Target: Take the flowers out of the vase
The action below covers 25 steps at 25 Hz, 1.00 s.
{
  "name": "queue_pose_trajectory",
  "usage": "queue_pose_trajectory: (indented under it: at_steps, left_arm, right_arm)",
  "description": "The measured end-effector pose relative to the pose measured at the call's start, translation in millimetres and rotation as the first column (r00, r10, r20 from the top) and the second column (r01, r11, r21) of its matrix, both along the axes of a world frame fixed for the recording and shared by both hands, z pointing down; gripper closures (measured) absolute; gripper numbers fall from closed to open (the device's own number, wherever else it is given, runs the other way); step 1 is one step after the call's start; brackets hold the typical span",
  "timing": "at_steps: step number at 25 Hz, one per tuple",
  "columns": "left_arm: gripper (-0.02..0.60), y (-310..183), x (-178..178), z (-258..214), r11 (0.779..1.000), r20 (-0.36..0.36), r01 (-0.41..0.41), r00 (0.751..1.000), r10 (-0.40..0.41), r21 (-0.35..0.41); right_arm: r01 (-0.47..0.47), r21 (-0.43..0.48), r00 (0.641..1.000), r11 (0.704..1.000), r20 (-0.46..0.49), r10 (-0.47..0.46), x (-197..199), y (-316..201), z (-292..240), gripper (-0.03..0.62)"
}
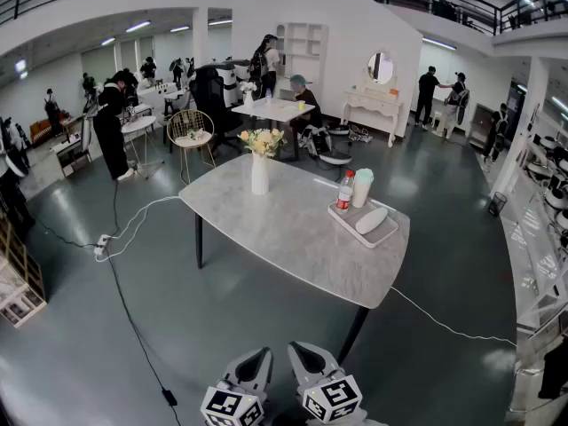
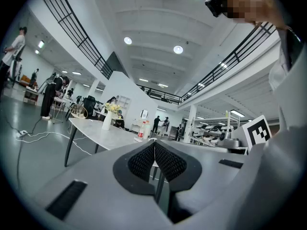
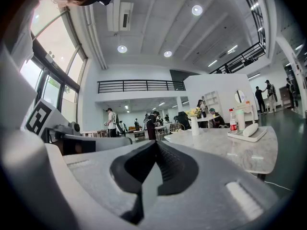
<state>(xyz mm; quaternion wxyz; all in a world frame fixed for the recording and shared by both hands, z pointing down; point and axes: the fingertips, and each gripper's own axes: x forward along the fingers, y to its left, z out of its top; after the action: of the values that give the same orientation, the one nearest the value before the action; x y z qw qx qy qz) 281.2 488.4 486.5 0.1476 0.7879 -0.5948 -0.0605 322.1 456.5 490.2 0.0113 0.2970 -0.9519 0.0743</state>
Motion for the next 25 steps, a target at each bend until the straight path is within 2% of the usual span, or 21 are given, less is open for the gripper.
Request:
queue_pose_trajectory:
  at_steps: [9,15,25]
  left_arm:
    - [0.578,-1.4,4.4,-3.2,1.0,-0.003,0.0,1.0,0.001,0.008]
    - [0.58,-8.1,12.3,1.5,1.0,0.001,-0.024,1.0,0.024,0.002]
    - [0.578,-63.2,-13.7,-0.6,0.999,0.003,-0.034,0.999,0.034,0.0]
  right_arm:
    - [0.031,-0.019,1.0,0.999,0.001,-0.031,0.5,2.0,0.9,0.594]
    - [0.013,-0.059,1.0,0.998,0.004,-0.013,4.5,-8.3,10.3,0.594]
    - [-0.003,-0.052,1.0,0.999,0.02,0.004,-16.9,-57.5,5.4,0.594]
